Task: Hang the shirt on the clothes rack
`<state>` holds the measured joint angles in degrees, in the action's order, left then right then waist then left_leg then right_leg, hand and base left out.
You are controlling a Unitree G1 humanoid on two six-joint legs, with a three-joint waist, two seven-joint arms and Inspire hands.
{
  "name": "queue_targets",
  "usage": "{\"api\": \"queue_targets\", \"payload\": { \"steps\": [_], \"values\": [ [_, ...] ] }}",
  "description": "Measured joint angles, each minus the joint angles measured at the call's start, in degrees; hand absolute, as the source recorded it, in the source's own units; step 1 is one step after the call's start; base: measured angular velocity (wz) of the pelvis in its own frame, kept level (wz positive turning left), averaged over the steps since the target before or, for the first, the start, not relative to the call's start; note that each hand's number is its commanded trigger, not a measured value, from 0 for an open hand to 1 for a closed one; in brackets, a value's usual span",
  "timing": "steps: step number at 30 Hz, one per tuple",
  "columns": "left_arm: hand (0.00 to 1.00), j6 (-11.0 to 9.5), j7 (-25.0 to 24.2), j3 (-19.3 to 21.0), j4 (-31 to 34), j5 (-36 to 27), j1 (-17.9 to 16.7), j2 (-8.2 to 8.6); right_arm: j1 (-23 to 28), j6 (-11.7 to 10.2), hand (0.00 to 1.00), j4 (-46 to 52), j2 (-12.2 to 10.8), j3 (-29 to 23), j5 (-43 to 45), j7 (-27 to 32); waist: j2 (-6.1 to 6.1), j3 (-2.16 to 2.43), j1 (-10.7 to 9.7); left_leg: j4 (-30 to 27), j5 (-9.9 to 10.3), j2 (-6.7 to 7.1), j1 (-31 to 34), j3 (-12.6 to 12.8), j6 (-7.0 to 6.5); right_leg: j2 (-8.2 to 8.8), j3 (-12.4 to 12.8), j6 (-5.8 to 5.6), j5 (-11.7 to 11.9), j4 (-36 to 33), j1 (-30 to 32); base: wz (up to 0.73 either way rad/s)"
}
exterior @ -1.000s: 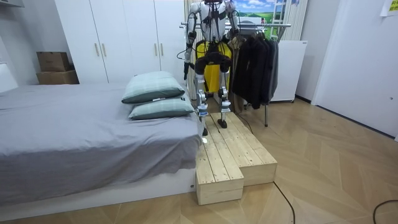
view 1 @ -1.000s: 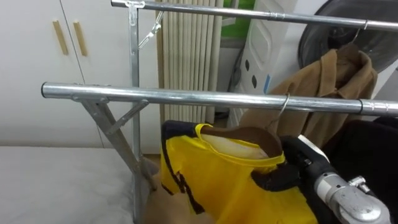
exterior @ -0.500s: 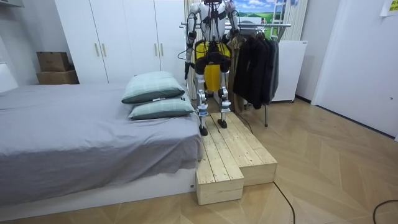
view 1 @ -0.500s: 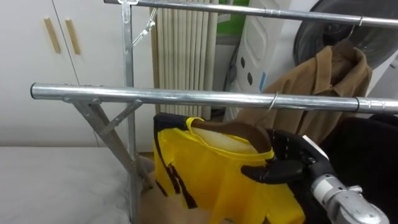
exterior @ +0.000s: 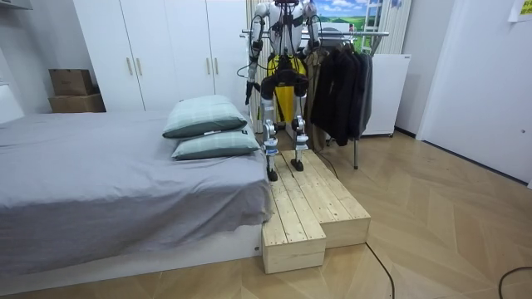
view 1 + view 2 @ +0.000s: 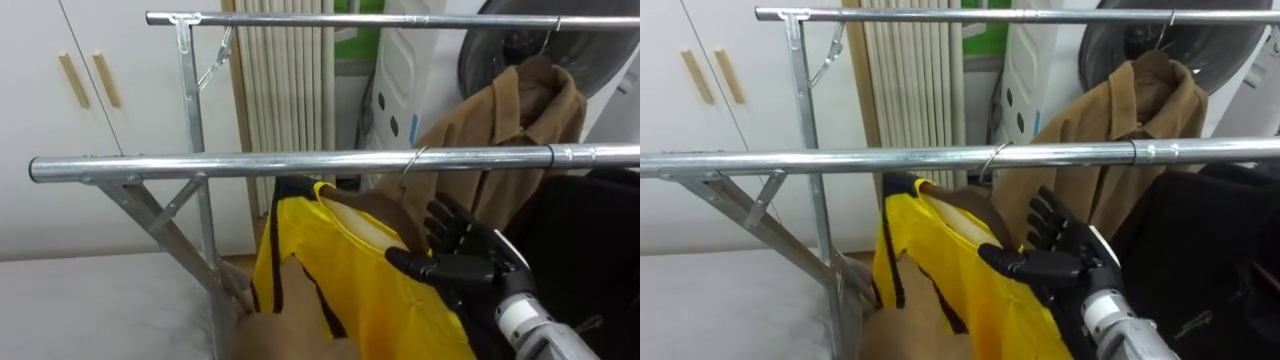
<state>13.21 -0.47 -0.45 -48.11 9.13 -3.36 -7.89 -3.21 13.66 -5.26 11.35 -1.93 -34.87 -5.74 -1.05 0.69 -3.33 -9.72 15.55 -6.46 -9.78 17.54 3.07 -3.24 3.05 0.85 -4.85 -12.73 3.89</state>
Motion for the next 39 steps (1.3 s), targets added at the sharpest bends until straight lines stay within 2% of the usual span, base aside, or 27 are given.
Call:
{"api": "queue_targets", "payload": {
  "steps": [7, 10, 12, 14, 27, 31, 39],
  "values": [
    [0.00, 0.0, -0.1, 0.0, 0.0, 0.0, 0.0, 0.01, 1.3, 0.0, 0.00, -0.1, -0.3, 0.0, -1.4, 1.0, -0.13, -0.10, -0.2, 0.0, 0.0, 0.00, 0.0, 0.2, 0.00, -0.01, 0.1, 0.02, 0.1, 0.0, 0.1, 0.00],
    [0.00, -0.2, -0.1, 0.0, 0.0, -0.6, 0.0, 0.01, 1.4, -1.5, 0.00, -1.2, -0.7, 0.0, -1.2, 1.1, -0.24, -0.21, -0.2, 0.0, 0.0, 0.00, 0.0, 0.2, 0.00, -0.03, 0.1, 0.03, 0.1, 0.1, 0.1, 0.00],
    [0.00, -0.7, -0.1, 0.0, 0.0, -0.8, 0.0, 0.01, 2.4, -2.4, 0.00, -1.2, -1.2, 0.0, -1.2, 1.2, -0.24, -0.30, -0.2, 0.0, 0.0, 0.00, 0.1, 0.3, 0.00, -0.02, 0.1, 0.03, 0.1, 0.1, 0.2, 0.00],
    [0.00, -1.1, -0.1, 0.0, 0.0, -0.7, 0.0, 0.02, 3.0, -2.4, 0.00, -1.2, -1.5, 0.0, -1.2, 1.3, -0.26, -0.36, -0.3, 0.0, 0.0, 0.00, 0.2, 0.3, 0.00, -0.02, 0.1, 0.02, 0.1, 0.1, 0.3, 0.00],
    [0.00, -4.4, -1.2, -0.2, -0.9, -0.8, -0.8, -0.51, 5.5, -5.2, 0.00, -3.5, -1.6, -1.0, 0.8, 1.4, 0.03, -0.57, -1.1, 0.1, 0.0, -0.01, 0.2, 0.6, 0.01, -0.11, 0.3, -0.02, 0.1, 0.2, 0.4, 0.00],
    [0.00, -4.5, -1.3, -0.2, -0.9, -0.9, -1.0, -0.59, 6.5, -6.7, 0.00, -3.8, -1.6, -1.3, 1.4, 1.9, 0.14, -0.51, -1.1, 0.1, 0.0, -0.01, 0.2, 1.0, 0.01, -0.19, 0.7, -0.02, 0.1, 0.3, 0.3, -0.05],
    [0.00, -4.8, -1.3, -0.3, -1.7, -2.2, -1.3, -0.91, 9.3, -6.8, 0.00, -8.9, -1.5, -1.5, 5.3, 2.0, 0.51, -0.28, -1.3, 0.0, 0.0, -0.03, 0.0, 1.1, 0.00, -0.20, 0.8, -0.03, 0.1, 0.1, 0.4, 0.00]
  ]
}}
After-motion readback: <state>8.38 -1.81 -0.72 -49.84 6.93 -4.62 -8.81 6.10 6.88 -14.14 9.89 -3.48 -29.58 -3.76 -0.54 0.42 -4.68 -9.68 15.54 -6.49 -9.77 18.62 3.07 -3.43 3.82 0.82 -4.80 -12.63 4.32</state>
